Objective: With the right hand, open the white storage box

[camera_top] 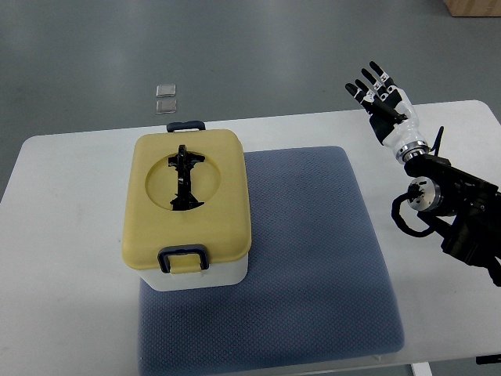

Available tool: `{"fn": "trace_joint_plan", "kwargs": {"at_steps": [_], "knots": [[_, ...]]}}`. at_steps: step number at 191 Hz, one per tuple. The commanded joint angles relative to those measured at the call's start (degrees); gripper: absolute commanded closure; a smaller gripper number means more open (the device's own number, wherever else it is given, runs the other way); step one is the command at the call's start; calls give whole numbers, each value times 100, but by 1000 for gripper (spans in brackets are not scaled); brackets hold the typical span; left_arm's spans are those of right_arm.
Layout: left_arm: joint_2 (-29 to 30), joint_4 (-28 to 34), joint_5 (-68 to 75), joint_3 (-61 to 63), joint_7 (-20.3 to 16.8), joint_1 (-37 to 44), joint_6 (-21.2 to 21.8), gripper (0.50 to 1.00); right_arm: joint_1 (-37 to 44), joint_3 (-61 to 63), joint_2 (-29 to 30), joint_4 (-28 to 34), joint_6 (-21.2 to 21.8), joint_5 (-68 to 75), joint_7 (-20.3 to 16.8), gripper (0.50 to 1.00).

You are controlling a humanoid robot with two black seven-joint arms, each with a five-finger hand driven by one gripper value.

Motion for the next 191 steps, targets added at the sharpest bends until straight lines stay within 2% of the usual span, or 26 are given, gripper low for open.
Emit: {"fn": "trace_joint_plan", "kwargs": {"at_steps": [1, 68, 107, 166, 191], "knots": [[0, -7, -1, -10, 1, 0, 0, 500, 9, 0, 8, 18, 1, 0, -5, 572], [0, -7, -1, -10, 1, 0, 0, 500, 413, -132, -264, 238, 98, -185, -5, 572], [0, 2, -1, -10, 1, 0, 0, 500, 1037, -185, -554, 335, 177, -2197, -5, 572], [0, 2, -1, -10, 1, 0, 0, 500, 1968, -290, -870, 932, 1012, -5044, 13, 572], [0, 2, -1, -10, 1, 0, 0, 500, 2268, -308, -853, 1407, 1091, -6267, 13, 572]]}}
